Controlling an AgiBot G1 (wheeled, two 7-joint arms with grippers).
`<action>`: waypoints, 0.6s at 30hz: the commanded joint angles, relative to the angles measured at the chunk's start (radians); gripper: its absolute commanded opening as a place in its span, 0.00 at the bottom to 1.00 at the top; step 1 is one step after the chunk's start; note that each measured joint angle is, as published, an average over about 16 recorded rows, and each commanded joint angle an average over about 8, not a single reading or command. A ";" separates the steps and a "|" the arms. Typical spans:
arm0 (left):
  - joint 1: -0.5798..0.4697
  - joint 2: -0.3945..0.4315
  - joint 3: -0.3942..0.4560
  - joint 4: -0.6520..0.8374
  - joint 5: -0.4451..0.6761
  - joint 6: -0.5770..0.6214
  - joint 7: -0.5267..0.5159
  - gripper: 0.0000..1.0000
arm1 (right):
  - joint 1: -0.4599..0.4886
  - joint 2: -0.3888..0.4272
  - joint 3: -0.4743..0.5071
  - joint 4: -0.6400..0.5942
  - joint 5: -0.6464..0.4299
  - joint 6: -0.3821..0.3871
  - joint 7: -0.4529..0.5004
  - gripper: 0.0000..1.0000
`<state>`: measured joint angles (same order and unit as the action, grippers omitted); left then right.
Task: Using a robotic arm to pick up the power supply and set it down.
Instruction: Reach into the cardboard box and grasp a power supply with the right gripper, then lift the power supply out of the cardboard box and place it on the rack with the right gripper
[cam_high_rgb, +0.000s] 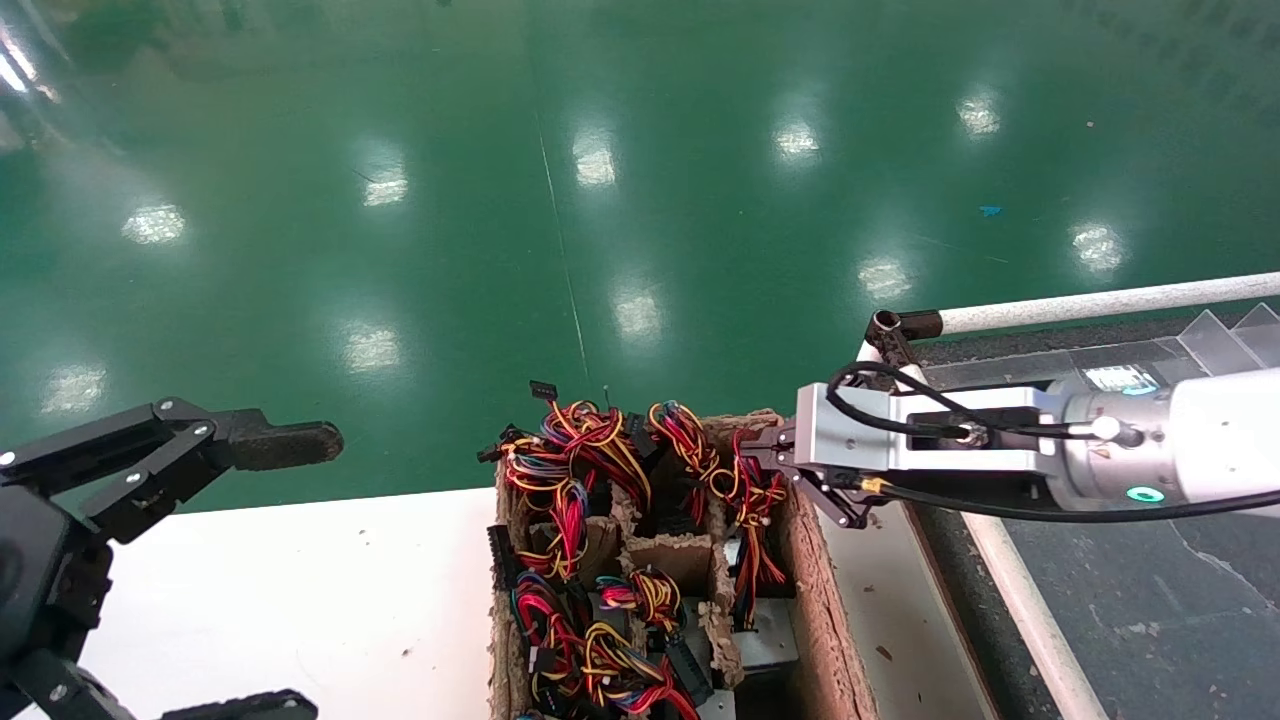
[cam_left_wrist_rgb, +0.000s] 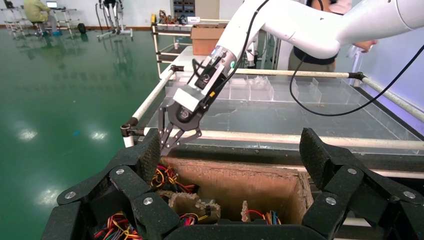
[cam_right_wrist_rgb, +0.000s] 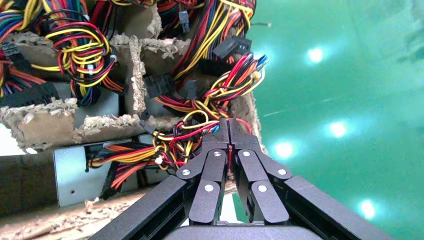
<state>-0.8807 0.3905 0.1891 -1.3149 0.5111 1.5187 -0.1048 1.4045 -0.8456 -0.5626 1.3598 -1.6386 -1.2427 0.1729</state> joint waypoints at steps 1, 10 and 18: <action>0.000 0.000 0.001 0.000 0.000 0.000 0.000 1.00 | 0.003 0.008 0.007 0.002 0.012 0.000 -0.025 0.00; -0.001 -0.001 0.003 0.000 -0.002 -0.001 0.002 1.00 | -0.017 0.043 0.069 0.002 0.199 -0.058 -0.211 0.00; -0.001 -0.002 0.006 0.000 -0.004 -0.002 0.003 1.00 | -0.066 0.064 0.134 0.001 0.317 -0.051 -0.369 0.00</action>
<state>-0.8820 0.3880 0.1949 -1.3149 0.5074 1.5169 -0.1014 1.3383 -0.7834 -0.4284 1.3608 -1.3239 -1.2898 -0.1879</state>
